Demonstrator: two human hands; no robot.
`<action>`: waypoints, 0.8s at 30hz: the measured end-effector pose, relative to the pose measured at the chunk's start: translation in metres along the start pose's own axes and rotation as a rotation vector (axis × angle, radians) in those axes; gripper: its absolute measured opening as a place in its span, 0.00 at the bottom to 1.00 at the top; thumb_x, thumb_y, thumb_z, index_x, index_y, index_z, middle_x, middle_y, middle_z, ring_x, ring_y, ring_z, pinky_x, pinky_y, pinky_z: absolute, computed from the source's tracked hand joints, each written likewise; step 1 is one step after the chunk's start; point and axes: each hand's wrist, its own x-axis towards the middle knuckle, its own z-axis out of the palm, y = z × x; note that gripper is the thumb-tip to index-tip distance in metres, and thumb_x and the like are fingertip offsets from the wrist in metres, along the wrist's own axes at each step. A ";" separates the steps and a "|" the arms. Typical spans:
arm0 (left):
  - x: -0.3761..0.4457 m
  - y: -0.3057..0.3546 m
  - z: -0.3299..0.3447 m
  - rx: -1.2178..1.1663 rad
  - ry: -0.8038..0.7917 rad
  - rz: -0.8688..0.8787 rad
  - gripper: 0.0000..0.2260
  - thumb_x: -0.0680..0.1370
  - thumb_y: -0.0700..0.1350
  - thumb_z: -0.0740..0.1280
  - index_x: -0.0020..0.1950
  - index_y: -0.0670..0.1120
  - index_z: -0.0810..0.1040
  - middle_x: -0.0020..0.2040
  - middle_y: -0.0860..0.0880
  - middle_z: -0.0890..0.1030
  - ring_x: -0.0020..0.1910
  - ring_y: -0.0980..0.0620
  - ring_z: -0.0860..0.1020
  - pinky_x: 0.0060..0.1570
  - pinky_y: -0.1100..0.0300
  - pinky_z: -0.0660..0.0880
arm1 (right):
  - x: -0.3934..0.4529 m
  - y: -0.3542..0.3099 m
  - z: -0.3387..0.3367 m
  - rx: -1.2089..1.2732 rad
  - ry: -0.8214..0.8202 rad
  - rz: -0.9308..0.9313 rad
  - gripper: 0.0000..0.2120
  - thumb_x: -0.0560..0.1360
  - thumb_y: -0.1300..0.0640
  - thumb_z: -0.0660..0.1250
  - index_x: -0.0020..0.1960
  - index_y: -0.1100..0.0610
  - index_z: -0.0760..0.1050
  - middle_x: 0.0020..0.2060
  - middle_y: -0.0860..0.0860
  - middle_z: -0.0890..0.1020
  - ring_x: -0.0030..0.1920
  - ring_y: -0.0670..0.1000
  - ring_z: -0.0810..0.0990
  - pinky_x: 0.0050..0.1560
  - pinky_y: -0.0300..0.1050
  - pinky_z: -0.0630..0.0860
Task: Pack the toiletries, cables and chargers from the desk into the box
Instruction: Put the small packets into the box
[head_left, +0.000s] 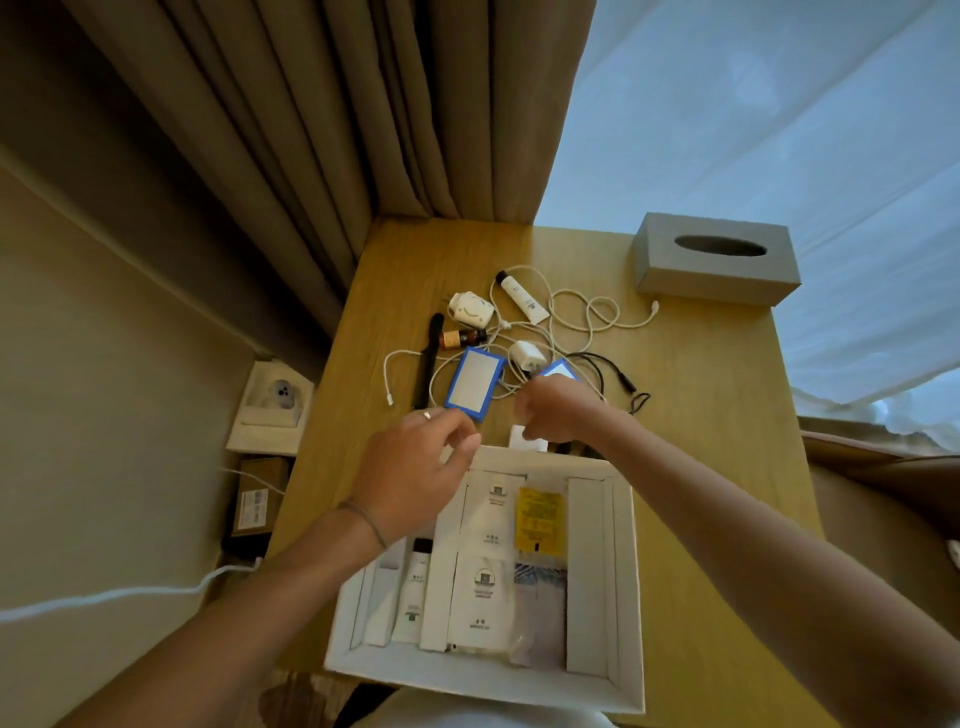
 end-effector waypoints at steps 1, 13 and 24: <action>0.008 -0.002 -0.002 -0.012 0.006 -0.018 0.07 0.82 0.50 0.63 0.50 0.50 0.79 0.43 0.55 0.79 0.42 0.58 0.77 0.39 0.55 0.78 | 0.009 0.002 0.003 -0.043 -0.055 -0.024 0.15 0.74 0.55 0.74 0.59 0.55 0.80 0.50 0.52 0.84 0.46 0.52 0.79 0.41 0.44 0.75; 0.058 -0.058 -0.005 0.053 -0.164 -0.212 0.07 0.82 0.51 0.60 0.48 0.53 0.77 0.37 0.55 0.78 0.37 0.57 0.77 0.36 0.61 0.77 | 0.050 0.016 0.028 -0.332 -0.152 -0.369 0.33 0.71 0.53 0.77 0.73 0.45 0.69 0.66 0.52 0.73 0.61 0.54 0.76 0.47 0.42 0.73; 0.111 -0.049 0.026 0.103 -0.279 -0.189 0.05 0.81 0.46 0.62 0.51 0.52 0.78 0.43 0.53 0.80 0.42 0.55 0.79 0.42 0.56 0.80 | 0.041 0.015 0.023 -0.120 -0.062 -0.177 0.36 0.68 0.46 0.80 0.71 0.49 0.70 0.57 0.50 0.82 0.55 0.53 0.80 0.48 0.44 0.76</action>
